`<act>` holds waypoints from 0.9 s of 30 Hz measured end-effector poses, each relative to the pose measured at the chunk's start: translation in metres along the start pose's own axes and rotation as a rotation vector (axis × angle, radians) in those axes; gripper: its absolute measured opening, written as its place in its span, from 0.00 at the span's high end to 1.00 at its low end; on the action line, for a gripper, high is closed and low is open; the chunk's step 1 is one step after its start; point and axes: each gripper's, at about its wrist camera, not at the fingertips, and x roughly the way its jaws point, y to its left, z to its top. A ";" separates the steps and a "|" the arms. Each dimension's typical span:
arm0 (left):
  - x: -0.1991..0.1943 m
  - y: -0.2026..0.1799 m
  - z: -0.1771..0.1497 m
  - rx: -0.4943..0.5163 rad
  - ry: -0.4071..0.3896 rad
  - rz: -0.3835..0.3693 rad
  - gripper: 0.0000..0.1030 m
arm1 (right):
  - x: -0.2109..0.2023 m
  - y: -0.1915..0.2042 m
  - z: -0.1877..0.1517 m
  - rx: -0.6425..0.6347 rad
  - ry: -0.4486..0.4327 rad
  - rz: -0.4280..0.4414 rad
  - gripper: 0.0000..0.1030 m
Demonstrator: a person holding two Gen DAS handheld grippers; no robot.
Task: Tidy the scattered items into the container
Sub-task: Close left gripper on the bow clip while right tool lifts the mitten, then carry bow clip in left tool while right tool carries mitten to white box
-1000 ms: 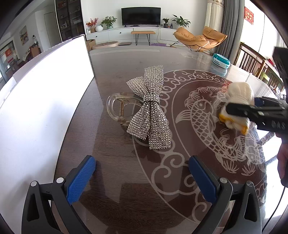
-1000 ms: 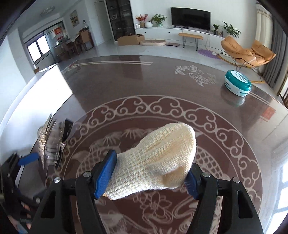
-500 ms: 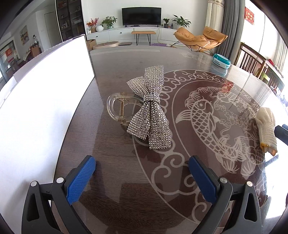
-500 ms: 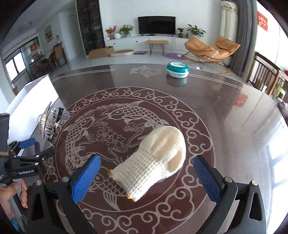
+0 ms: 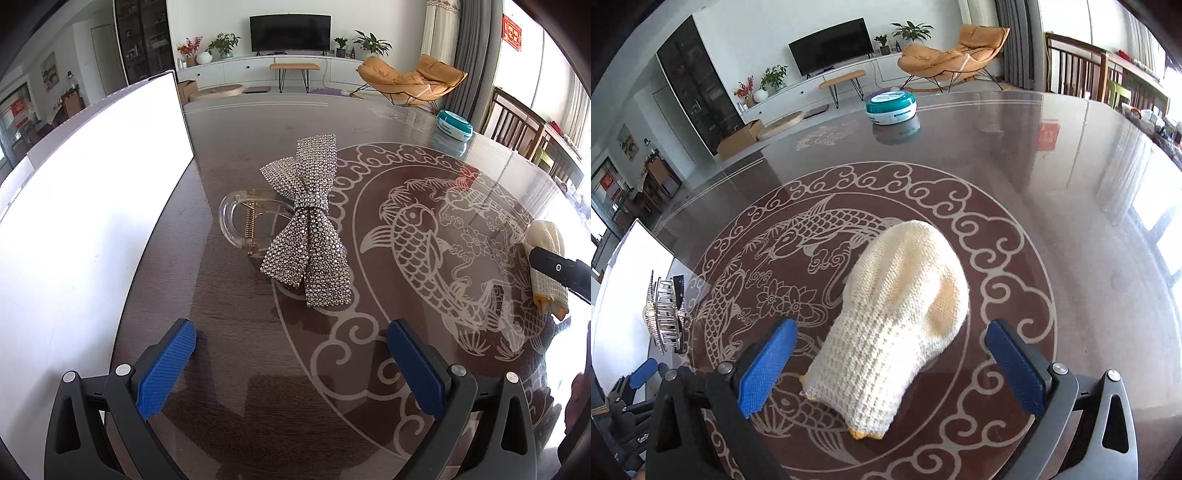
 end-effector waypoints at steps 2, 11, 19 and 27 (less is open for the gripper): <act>0.005 0.000 0.009 0.025 0.026 -0.013 0.00 | 0.007 0.006 0.000 -0.052 0.004 -0.044 0.00; 0.019 0.001 0.036 0.050 -0.005 -0.028 0.26 | -0.004 0.002 -0.012 -0.186 -0.052 -0.030 0.42; -0.020 -0.044 -0.017 0.143 -0.059 -0.091 0.49 | -0.034 0.004 -0.058 -0.377 -0.031 0.105 0.46; -0.079 -0.072 -0.100 0.139 -0.064 -0.084 0.47 | -0.090 -0.047 -0.123 -0.357 -0.031 0.106 0.45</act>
